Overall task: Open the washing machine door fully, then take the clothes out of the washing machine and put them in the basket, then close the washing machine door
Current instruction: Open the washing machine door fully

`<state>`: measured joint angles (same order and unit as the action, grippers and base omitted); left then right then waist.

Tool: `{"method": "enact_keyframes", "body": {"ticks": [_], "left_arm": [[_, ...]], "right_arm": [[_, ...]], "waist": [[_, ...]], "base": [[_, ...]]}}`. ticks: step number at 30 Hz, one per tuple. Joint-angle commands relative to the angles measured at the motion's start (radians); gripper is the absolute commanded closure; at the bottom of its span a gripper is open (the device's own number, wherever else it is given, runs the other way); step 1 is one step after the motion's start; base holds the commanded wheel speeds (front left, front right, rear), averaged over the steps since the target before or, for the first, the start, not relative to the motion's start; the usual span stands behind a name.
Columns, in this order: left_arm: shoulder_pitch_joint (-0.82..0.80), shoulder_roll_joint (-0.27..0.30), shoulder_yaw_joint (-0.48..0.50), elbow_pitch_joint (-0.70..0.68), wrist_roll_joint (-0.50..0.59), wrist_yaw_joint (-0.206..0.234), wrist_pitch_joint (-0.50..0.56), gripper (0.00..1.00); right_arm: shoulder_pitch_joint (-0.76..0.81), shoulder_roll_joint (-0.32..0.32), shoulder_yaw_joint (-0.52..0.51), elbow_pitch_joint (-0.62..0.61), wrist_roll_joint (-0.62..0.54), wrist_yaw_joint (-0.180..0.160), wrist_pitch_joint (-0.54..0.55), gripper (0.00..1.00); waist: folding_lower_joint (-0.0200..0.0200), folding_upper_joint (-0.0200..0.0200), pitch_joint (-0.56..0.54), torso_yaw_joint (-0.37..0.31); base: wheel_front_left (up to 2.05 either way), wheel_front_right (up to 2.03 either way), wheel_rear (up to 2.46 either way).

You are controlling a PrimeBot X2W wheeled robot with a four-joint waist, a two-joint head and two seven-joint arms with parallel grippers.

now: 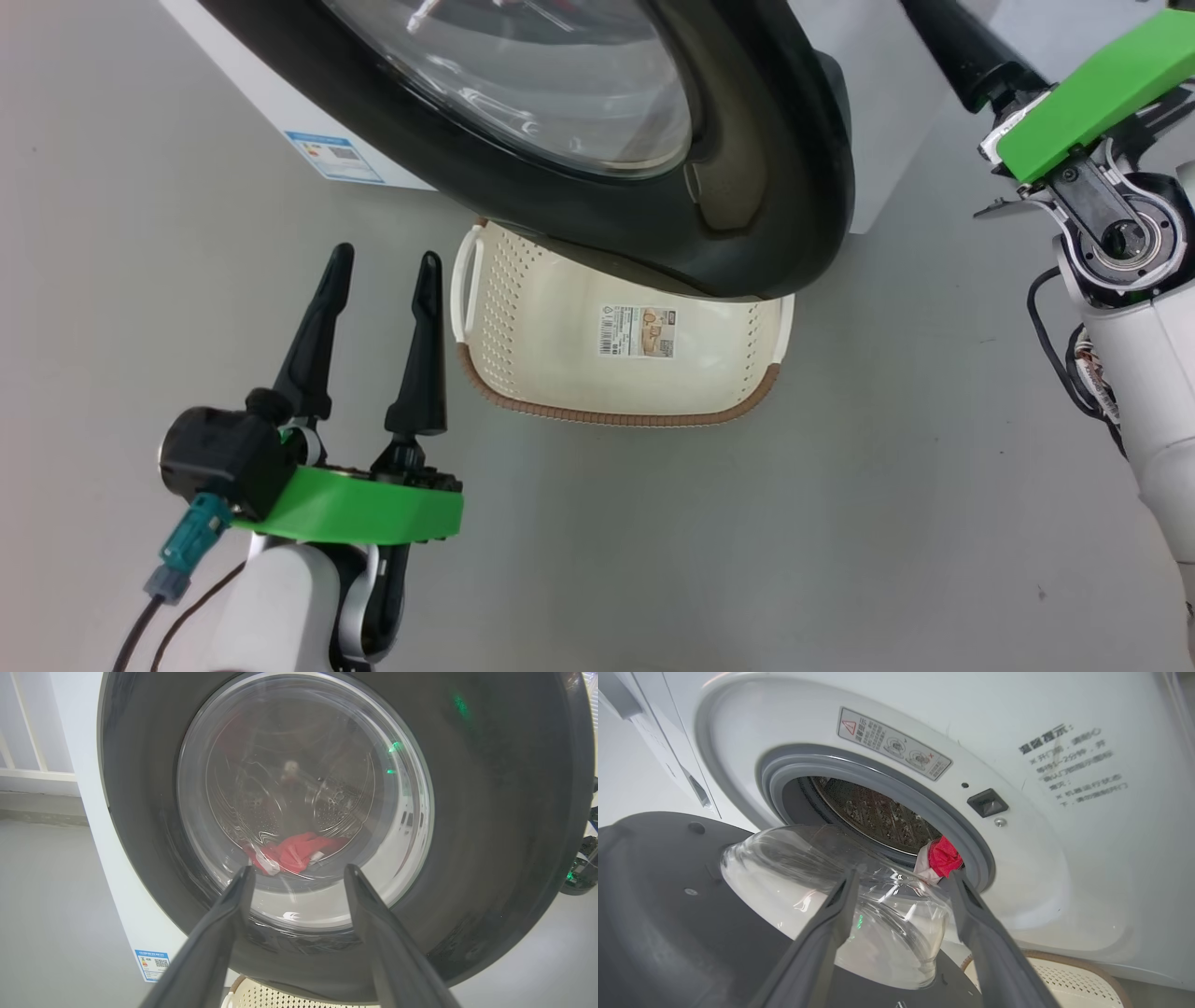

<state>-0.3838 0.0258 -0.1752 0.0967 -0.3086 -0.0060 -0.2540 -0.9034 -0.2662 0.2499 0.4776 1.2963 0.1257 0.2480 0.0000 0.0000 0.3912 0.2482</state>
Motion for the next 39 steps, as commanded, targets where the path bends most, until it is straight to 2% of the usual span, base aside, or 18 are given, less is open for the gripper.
{"method": "enact_keyframes", "body": {"ticks": [1,6,10,13,17,22,23,27,35,39], "left_arm": [[-0.002,0.024,0.037,-0.026,0.01,0.01,-0.008,0.0],[0.0,0.024,0.043,-0.03,0.016,0.004,-0.008,0.0],[0.003,0.024,0.059,-0.038,0.028,-0.001,-0.008,0.0],[0.008,0.024,0.075,-0.05,0.034,-0.006,-0.008,0.0],[0.021,0.024,0.087,-0.07,0.046,-0.015,-0.008,0.0],[0.031,0.024,0.098,-0.093,0.049,-0.017,-0.008,0.0],[0.031,0.024,0.098,-0.093,0.049,-0.017,-0.008,0.0],[0.033,0.024,0.097,-0.103,0.043,-0.02,-0.008,0.0],[0.035,0.024,0.097,-0.118,0.047,-0.021,-0.008,0.0],[0.034,0.024,0.099,-0.119,0.05,-0.021,-0.008,0.0]], "right_arm": [[0.031,0.002,0.016,-0.038,-0.037,0.005,-0.037,0.0],[0.088,-0.048,0.04,-0.075,-0.207,0.005,-0.197,0.0],[0.13,-0.057,0.039,-0.101,-0.322,0.005,-0.311,0.0],[0.154,-0.048,0.036,-0.109,-0.435,0.005,-0.385,0.0],[0.193,-0.005,-0.01,-0.101,-0.589,0.005,-0.46,0.0],[0.263,0.073,-0.123,-0.116,-0.762,0.005,-0.497,0.0],[0.263,0.073,-0.123,-0.116,-0.762,0.005,-0.497,0.0],[0.331,0.139,-0.208,-0.165,-0.843,0.005,-0.506,0.0],[0.462,0.196,-0.286,-0.352,-1.038,0.005,-0.509,0.0],[0.522,0.211,-0.307,-0.398,-1.076,0.005,-0.51,0.0]], "waist": [[0.0,0.0,0.002,-0.011],[0.0,0.0,0.006,-0.04],[0.0,0.0,0.011,-0.068],[0.0,0.0,0.017,-0.094],[0.0,0.0,0.02,-0.12],[0.0,0.0,0.027,-0.135],[0.0,0.0,0.027,-0.135],[0.0,0.0,0.034,-0.134],[0.0,0.0,0.049,-0.127],[0.0,0.0,0.054,-0.125]], "base": [[0.0,0.0,0.0],[0.0,0.0,0.0],[0.0,0.0,0.0],[0.0,0.0,0.0],[0.0,0.0,0.0],[0.0,0.0,0.0],[0.0,0.0,0.0],[0.0,0.0,0.0],[0.0,0.0,0.0],[0.0,0.0,0.0]]}}
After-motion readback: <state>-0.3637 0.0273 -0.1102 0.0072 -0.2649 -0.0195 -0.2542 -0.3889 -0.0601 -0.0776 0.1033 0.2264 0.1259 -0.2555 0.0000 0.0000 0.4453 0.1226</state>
